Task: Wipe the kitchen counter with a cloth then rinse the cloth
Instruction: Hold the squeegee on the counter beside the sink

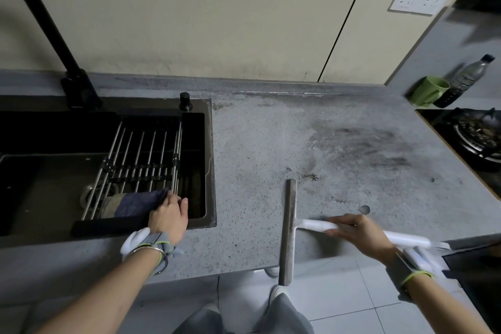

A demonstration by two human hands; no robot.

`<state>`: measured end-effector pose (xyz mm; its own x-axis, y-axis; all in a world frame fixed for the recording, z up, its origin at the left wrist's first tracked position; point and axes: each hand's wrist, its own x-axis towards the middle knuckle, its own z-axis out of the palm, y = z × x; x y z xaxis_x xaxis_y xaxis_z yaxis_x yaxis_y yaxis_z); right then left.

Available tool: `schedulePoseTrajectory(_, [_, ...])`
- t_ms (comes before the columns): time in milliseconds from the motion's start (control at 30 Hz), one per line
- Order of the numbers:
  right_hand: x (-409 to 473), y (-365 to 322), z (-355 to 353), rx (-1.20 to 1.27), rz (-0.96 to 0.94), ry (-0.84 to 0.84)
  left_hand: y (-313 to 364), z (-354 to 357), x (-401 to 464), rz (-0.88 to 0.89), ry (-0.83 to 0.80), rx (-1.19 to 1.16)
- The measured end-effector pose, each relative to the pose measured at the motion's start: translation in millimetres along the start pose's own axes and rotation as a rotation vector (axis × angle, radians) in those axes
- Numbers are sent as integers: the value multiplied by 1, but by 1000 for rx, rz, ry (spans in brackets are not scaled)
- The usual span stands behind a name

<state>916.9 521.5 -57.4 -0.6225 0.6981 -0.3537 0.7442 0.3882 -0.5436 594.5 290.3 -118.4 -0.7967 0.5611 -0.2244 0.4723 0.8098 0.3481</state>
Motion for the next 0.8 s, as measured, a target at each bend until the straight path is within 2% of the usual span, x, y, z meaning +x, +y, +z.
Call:
schedulePoseTrajectory(267, [23,-39,29,11,-95,-92,-6,-4,0,15,-37,-18])
schedulePoseTrajectory(567, [38,-92,69,15,-209,-123,-9,-4,-1,32,-19,-50])
schedulePoseTrajectory(800, [35,-75,49,139,-175,-84,-10,-5,5,-24,-16,-162])
